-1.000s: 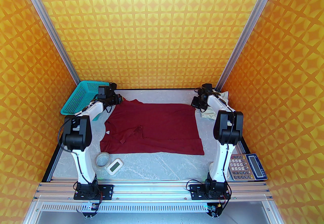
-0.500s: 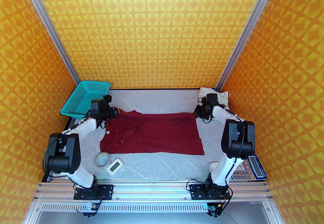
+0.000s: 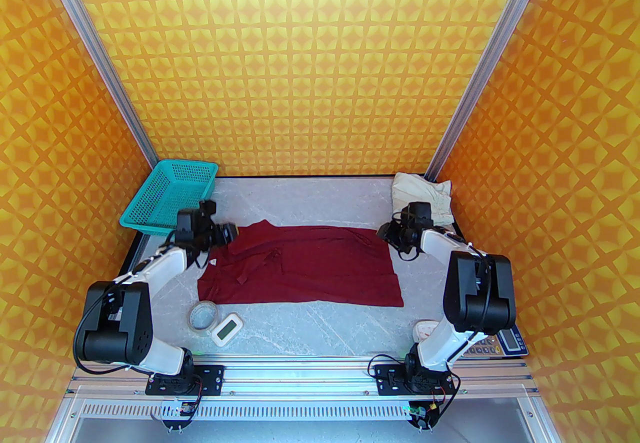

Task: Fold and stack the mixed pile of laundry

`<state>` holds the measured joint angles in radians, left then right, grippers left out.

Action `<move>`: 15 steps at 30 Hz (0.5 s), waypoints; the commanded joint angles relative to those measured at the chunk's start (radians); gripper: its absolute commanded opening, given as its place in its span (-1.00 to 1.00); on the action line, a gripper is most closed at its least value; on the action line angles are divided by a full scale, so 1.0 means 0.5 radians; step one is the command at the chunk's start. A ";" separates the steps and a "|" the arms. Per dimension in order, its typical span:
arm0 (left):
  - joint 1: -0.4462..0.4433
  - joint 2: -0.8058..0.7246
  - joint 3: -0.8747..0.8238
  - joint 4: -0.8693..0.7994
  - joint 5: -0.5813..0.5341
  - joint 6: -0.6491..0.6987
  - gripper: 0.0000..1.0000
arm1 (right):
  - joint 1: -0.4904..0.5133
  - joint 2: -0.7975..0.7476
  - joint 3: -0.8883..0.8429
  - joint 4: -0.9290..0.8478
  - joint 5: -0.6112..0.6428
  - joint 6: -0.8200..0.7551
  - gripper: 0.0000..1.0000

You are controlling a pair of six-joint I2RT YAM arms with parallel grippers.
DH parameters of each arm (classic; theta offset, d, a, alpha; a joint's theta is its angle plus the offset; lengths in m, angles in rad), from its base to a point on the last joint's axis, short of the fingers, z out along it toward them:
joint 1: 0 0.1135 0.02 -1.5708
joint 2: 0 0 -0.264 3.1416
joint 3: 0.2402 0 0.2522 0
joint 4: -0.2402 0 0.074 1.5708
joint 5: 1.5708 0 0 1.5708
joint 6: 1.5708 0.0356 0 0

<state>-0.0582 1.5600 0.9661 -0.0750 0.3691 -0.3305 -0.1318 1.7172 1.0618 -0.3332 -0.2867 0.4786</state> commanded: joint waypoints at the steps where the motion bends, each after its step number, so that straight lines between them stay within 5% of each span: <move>1: -0.093 0.249 0.313 -0.281 -0.051 0.013 0.11 | 0.025 0.020 0.094 -0.174 0.042 0.033 -0.15; 7: -0.260 0.849 1.007 -0.695 -0.197 -0.035 0.29 | 0.239 0.212 0.316 -0.262 -0.022 -0.017 -0.14; 15: -0.446 1.331 1.591 -1.071 -0.362 0.040 0.37 | 0.261 0.233 0.329 -0.375 0.005 -0.016 -0.10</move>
<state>-0.2615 2.2028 1.6943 -0.4778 0.2455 -0.3355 0.0074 1.8393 1.2240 -0.4759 -0.2901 0.4755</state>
